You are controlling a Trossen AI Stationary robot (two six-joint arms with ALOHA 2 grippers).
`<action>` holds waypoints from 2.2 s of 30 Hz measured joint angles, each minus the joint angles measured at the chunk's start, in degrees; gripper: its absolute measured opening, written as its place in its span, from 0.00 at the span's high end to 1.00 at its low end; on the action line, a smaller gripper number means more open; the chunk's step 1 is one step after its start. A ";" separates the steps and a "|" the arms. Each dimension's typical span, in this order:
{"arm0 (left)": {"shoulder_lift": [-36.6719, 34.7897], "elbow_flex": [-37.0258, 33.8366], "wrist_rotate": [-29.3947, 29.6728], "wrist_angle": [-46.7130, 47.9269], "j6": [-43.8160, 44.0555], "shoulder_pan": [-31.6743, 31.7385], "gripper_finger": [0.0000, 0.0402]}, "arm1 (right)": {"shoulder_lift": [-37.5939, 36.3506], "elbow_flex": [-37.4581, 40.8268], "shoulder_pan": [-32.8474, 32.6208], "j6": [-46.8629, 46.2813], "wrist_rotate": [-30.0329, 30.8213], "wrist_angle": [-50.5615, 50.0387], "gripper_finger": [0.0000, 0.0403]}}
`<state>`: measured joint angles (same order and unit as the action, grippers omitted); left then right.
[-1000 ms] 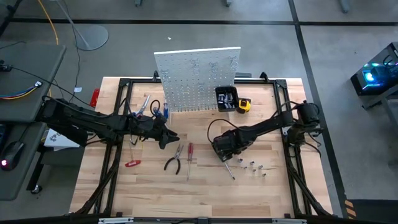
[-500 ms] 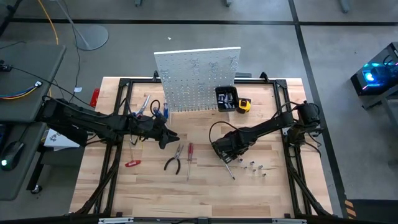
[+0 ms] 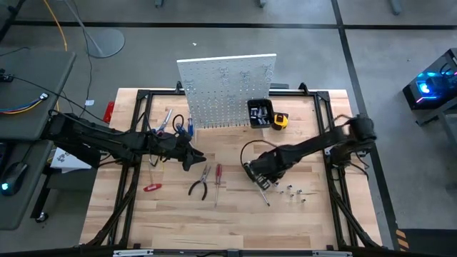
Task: Hang tools onto peg board
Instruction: Put the silver socket into the black bin on the peg board
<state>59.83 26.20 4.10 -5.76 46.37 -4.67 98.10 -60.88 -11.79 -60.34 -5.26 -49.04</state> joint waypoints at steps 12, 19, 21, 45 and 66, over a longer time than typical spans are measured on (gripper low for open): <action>0.00 0.00 0.07 0.42 -0.04 0.00 0.57 | -21.86 -19.86 7.24 17.22 33.77 -0.36 0.92; 0.00 0.00 0.18 0.31 -0.04 0.00 0.57 | -19.47 -24.17 18.06 26.22 28.53 0.74 0.90; 0.00 0.00 0.24 0.18 -0.04 0.00 0.57 | -18.33 -24.17 20.23 27.09 26.98 0.04 0.88; 0.00 0.00 0.20 0.46 -2.51 0.00 0.57 | -16.60 -16.68 6.14 13.87 3.95 -19.24 0.49; 0.00 0.00 -0.55 0.33 -1.47 0.00 0.57 | -4.01 8.10 -2.30 -13.37 -9.36 9.71 0.49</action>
<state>59.83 26.20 3.55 -5.43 44.90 -4.67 94.10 -52.78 -14.09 -73.71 -14.62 -39.33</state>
